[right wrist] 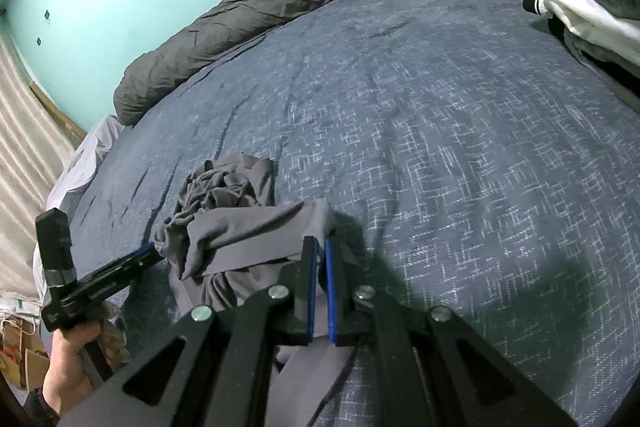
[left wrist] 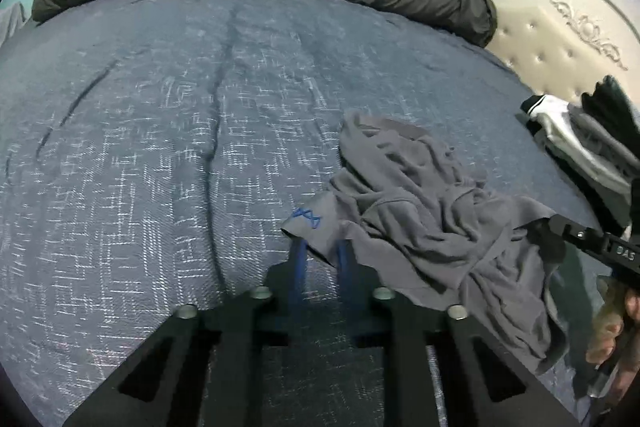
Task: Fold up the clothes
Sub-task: 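Grasp the waistband with the left gripper while the right gripper holds the briefs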
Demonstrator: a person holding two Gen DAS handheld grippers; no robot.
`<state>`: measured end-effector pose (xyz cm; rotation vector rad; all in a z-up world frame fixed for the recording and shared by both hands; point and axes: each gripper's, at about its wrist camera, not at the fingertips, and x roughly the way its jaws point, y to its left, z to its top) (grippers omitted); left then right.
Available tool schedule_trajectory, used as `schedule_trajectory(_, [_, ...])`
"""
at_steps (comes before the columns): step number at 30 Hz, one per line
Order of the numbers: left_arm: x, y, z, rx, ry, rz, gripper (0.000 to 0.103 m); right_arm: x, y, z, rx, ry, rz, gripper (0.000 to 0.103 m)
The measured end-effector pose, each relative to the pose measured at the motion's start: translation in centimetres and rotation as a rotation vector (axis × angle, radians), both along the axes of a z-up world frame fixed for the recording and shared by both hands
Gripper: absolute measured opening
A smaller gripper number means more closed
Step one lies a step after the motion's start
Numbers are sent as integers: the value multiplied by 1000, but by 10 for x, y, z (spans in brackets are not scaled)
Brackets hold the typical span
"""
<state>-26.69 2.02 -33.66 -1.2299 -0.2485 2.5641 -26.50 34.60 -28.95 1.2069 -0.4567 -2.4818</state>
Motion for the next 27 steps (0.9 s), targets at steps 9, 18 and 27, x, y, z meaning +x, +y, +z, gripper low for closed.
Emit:
schedule_trajectory(9, [30, -4, 48, 18, 125, -5, 1, 11, -4, 23, -31, 57, 30, 4])
schedule_trajectory(18, [86, -17, 123, -6, 207, 14, 1, 45, -7, 84, -64, 172, 74, 4])
schedule_trajectory(27, [142, -36, 201, -23, 271, 41, 1, 82, -12, 159, -97, 220, 121, 4])
